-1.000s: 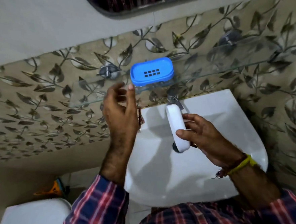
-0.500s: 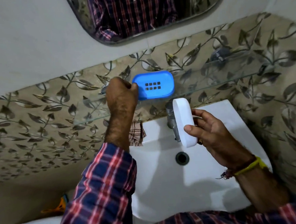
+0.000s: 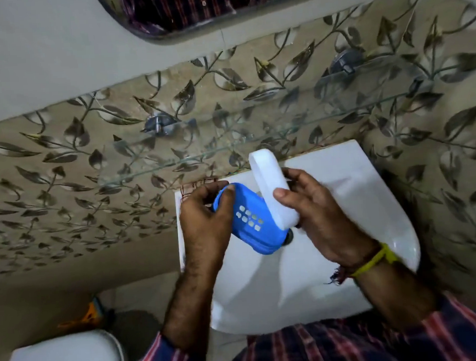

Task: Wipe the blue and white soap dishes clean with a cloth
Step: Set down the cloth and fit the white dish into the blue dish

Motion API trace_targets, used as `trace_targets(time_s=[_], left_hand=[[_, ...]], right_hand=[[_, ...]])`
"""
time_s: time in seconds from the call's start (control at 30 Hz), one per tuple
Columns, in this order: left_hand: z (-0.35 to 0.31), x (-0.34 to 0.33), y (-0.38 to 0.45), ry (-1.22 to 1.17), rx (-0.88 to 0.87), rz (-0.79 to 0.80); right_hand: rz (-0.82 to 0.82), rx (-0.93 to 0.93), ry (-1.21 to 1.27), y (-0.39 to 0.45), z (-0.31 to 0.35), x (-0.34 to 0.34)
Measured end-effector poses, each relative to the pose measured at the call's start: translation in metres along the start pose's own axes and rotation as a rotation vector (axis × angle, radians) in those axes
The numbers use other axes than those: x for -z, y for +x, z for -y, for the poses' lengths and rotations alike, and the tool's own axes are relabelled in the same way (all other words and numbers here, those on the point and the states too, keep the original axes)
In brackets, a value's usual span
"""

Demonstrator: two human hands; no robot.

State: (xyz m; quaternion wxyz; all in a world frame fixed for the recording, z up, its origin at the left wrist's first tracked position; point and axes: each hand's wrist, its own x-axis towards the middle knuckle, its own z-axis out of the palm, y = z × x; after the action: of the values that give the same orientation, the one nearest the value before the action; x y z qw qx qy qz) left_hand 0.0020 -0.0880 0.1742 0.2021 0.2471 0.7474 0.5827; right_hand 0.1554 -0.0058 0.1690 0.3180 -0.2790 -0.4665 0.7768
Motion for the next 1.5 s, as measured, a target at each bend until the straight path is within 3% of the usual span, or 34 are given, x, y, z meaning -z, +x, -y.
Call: trace_targets(time_s=[0.13, 0.2, 0.5, 0.63, 0.77, 0.9, 1.13, 1.5], left_hand=[[0.022, -0.009, -0.024, -0.418, 0.278, 0.013], [0.030, -0.014, -0.038, -0.539, 0.320, 0.085], [0.040, -0.001, -0.038, -0.569, 0.288, 0.234], [0.038, -0.002, -0.035, -0.673, 0.334, 0.225], [0.033, -0.009, -0.032, -0.572, 0.116, 0.165], [0.036, -0.012, -0.037, -0.456, -0.020, 0.174], [0.036, -0.012, -0.036, -0.478, -0.008, 0.175], [0.032, -0.015, -0.049, -0.383, -0.083, 0.194]], right_hand=[[-0.035, -0.183, 0.045, -0.009, -0.023, -0.011], [-0.022, -0.238, 0.058, -0.013, -0.030, -0.015], [0.037, -0.191, -0.118, -0.011, -0.029, -0.013], [0.033, -0.219, -0.066, -0.008, -0.020, -0.010], [-0.048, -0.099, -0.200, -0.010, -0.016, -0.008], [0.036, -0.056, -0.250, -0.020, -0.020, -0.006], [0.066, 0.039, -0.399, -0.023, -0.016, -0.010], [0.074, 0.027, -0.399, -0.033, -0.024, -0.009]])
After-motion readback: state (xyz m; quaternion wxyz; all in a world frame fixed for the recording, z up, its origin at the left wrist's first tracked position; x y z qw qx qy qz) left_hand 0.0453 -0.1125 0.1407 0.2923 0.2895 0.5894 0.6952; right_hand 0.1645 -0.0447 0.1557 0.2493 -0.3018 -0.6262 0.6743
